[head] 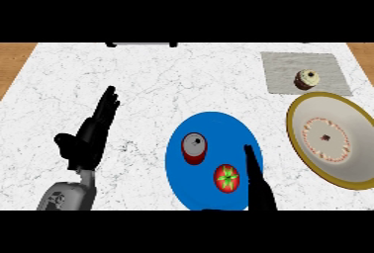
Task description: Pick the tomato from the plate and place it in the bowl
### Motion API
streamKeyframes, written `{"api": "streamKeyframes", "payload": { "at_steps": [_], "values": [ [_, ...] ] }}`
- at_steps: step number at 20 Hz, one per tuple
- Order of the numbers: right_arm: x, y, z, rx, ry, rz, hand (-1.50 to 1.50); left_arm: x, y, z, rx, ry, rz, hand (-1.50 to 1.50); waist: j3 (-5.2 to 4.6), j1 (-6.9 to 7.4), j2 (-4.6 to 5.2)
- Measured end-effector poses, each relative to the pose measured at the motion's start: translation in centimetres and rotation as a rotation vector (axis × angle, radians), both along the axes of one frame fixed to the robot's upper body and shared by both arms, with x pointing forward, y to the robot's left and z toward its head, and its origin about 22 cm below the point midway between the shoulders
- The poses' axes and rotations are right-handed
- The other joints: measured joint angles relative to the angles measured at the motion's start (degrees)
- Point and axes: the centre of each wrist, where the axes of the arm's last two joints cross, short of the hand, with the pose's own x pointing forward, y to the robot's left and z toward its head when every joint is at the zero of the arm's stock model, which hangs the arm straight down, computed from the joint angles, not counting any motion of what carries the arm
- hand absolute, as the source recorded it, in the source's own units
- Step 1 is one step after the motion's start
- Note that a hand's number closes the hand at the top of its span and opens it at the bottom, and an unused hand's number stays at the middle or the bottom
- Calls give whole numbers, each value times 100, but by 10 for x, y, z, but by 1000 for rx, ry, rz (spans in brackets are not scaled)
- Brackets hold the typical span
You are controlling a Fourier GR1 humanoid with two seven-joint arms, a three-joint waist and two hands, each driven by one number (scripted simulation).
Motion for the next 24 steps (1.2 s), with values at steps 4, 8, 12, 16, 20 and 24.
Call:
{"api": "streamKeyframes", "payload": {
  "at_steps": [4, 8, 12, 16, 20, 24],
  "values": [
    [7, -1, -11, 8, 21, 24, 150, -4, -3, 3, 3, 1, -2, 0, 0, 6, -2],
    [16, 0, -17, -54, 0, 119, 150, -1, 0, 5, 2, -1, -1, 0, -25, 6, -24],
    [19, 6, -16, -114, -28, 191, 150, -1, -4, 6, 5, 2, 4, 0, -30, -3, -33],
    [18, 17, -17, -99, -43, 222, 150, -1, 5, 2, 4, 5, 0, 0, -30, -6, -35],
    [11, 6, -9, -52, -64, 275, 150, 4, 5, 5, 6, 5, 6, 0, -14, -10, -20],
    [-1, -13, -2, -11, -93, 317, 150, 4, -1, 0, 3, -4, 5, 0, -5, -15, -9]
  ]
}}
